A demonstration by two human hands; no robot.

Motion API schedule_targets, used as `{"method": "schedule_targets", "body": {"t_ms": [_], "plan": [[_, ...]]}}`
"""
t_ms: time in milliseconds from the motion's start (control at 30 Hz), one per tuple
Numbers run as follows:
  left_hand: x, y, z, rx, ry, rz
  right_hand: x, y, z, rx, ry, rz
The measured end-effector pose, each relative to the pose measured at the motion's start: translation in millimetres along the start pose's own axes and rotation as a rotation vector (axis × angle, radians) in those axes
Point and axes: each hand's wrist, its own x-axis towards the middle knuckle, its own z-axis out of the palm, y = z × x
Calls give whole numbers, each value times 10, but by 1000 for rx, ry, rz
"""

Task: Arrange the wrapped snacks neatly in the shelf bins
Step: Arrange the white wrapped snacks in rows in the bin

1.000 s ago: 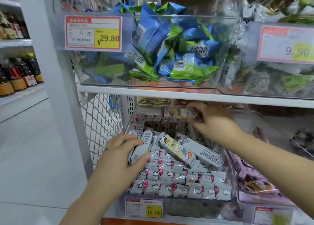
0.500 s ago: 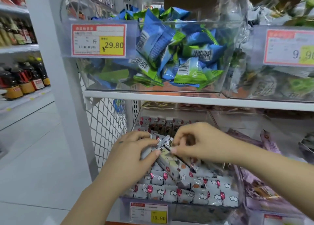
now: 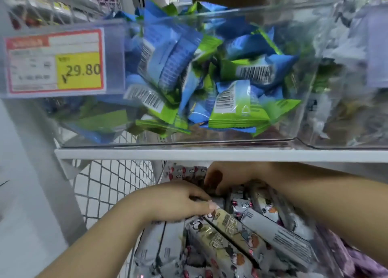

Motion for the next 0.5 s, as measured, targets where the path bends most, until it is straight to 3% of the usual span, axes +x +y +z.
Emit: {"method": "schedule_targets", "body": {"t_ms": [333,500], "plan": [[-83,-150,24,-43,-7,51,252,-102,63,-298,-85,-66],[-46,-190,81,91,14,117,309,-96,159,-403,-162,-31]]}}
